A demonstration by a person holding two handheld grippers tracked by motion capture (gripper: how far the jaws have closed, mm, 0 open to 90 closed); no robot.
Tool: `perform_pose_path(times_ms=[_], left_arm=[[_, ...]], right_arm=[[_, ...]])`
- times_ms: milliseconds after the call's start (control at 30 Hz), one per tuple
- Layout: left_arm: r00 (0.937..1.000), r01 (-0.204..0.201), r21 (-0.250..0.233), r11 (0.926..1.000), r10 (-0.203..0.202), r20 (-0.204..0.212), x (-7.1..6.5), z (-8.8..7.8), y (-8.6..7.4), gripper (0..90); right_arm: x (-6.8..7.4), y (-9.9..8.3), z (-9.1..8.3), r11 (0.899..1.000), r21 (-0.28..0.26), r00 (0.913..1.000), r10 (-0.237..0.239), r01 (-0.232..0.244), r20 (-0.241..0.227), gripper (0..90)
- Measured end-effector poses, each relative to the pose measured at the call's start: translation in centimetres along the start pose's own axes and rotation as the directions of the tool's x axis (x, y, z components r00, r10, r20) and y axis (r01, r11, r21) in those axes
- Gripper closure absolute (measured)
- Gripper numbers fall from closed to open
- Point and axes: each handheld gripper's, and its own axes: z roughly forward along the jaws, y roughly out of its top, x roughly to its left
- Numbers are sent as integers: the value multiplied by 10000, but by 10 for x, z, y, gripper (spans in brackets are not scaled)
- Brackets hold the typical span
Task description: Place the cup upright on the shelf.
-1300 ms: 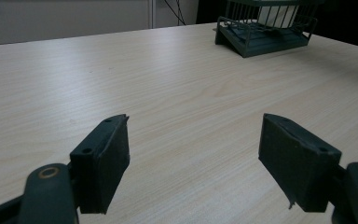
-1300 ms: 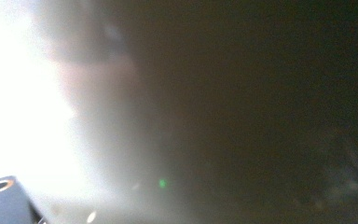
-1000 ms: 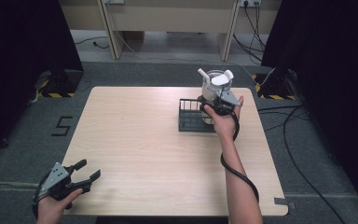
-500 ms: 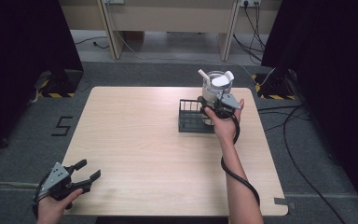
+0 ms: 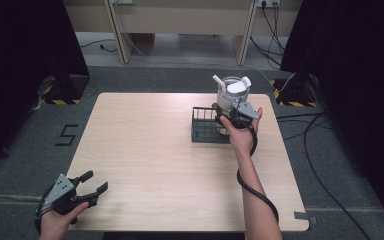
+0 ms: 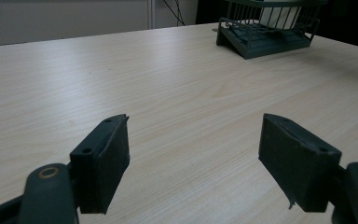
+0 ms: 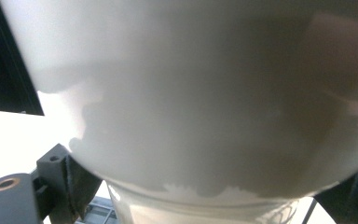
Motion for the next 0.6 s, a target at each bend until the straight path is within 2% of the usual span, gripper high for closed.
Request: perform_pose_path(times_ms=[433, 467, 500, 533, 600], left_arm=[[10000, -8, 6, 10000, 8, 17, 0, 0, 0, 237], [10000, -13, 4, 10000, 13, 17, 0, 0, 0, 237], [10000, -11, 4, 10000, 11, 21, 0, 0, 0, 237], [10000, -12, 8, 10000, 12, 20, 0, 0, 0, 237], [10000, -8, 6, 10000, 8, 20, 0, 0, 0, 237]], right_arm=[[0, -4, -3, 9996, -256, 9999, 103, -103, -2, 90], [0, -5, -4, 9995, -290, 9999, 133, -132, 20, 80], [1, -6, -5, 9993, -379, 10000, 6, -8, -58, 2], [1, -6, -5, 9993, -355, 9999, -134, 132, -43, 3], [1, -7, -6, 9994, -338, 9999, -119, 118, -34, 3]])
